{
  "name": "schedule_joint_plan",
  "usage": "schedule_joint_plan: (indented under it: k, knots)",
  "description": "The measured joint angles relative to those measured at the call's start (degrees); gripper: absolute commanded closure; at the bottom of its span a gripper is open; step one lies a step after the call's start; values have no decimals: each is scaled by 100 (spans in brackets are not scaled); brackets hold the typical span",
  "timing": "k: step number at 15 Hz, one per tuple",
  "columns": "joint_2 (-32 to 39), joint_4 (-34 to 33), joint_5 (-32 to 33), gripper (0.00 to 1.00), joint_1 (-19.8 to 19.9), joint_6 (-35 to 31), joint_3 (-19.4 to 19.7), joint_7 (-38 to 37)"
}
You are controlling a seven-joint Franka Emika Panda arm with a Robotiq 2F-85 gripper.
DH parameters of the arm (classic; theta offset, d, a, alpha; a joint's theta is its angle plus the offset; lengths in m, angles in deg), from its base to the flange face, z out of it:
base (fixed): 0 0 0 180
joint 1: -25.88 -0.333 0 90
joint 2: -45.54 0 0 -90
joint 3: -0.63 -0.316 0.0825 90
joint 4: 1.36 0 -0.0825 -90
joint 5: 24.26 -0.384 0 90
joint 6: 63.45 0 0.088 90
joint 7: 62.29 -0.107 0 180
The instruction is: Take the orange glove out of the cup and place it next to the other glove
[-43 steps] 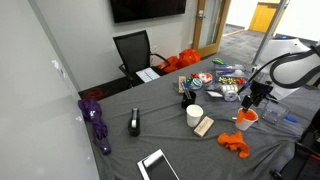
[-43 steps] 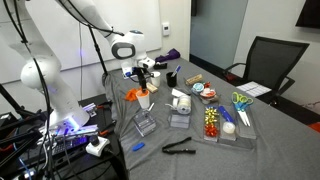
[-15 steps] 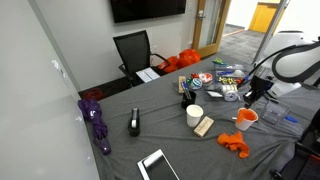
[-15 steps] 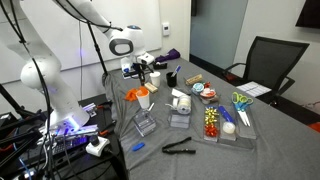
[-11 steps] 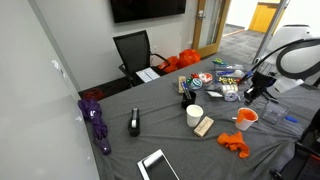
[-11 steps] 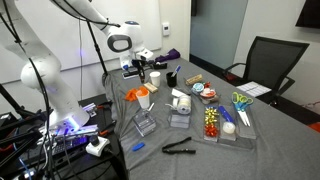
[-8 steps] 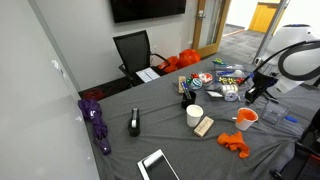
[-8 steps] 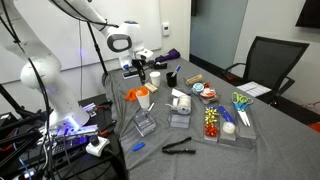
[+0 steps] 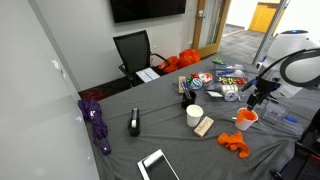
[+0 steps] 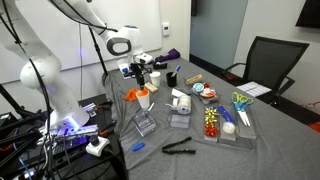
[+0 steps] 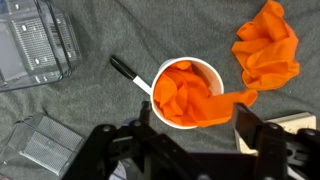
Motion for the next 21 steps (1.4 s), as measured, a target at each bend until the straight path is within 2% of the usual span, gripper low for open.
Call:
schedule_joint_plan:
  k: [2, 4, 7, 11, 12, 14, 16, 17, 21]
  knots:
    - [73, 16, 66, 37, 9, -2, 0, 0]
    - [157, 23, 149, 48, 16, -10, 3, -3]
    - [281, 23, 270, 49, 24, -23, 23, -12]
    - [429, 22, 380, 34, 45, -78, 48, -37]
    - [456, 22, 402, 38, 49, -91, 50, -48]
    - [524, 14, 417, 37, 51, -135, 51, -53]
    - [602, 8, 418, 43, 51, -211, 51, -53]
    - [644, 6, 418, 46, 51, -280, 51, -54]
    - [780, -23, 422, 82, 47, -431, 50, -109]
